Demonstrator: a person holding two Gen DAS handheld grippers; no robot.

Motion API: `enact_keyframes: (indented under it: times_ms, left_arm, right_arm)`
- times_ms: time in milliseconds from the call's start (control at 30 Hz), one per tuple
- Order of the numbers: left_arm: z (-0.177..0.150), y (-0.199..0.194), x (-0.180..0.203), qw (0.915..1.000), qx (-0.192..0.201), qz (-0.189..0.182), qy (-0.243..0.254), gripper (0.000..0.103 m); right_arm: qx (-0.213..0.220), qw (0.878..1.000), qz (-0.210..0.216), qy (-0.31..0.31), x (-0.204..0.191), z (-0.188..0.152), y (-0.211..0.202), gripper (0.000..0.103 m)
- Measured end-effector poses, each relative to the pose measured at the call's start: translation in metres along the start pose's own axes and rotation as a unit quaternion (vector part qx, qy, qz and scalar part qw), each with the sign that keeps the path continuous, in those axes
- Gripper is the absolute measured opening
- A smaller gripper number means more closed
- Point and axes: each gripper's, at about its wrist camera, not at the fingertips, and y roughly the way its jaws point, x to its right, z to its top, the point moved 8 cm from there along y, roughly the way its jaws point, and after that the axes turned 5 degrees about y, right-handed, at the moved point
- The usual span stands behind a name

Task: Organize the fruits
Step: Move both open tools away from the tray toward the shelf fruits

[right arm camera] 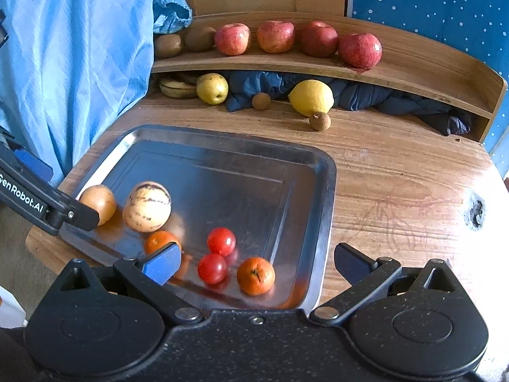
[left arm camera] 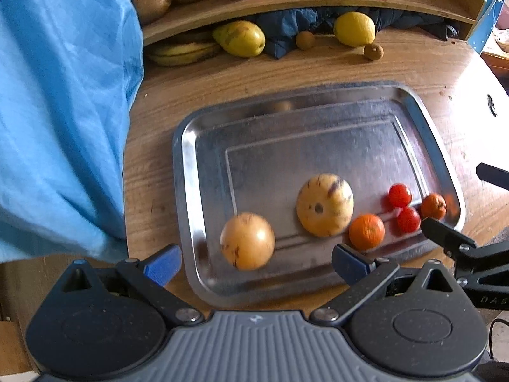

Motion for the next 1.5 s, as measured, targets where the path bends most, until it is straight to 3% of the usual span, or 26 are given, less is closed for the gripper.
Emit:
enact_keyframes:
  times_ms: [1133, 1500]
  left_arm:
    - [0.124, 0.05, 0.01, 0.997, 0.04, -0.037, 0.055, 0.102]
    - [0.152, 0.066, 0.021, 0.9958, 0.06, -0.056, 0.039, 0.102]
  right_arm:
    - [0.005, 0.997, -0.053, 0.059, 0.031, 0.05, 0.051, 0.102]
    - [0.006, 0.993, -0.076, 0.086, 0.049, 0.065, 0.063, 0.102]
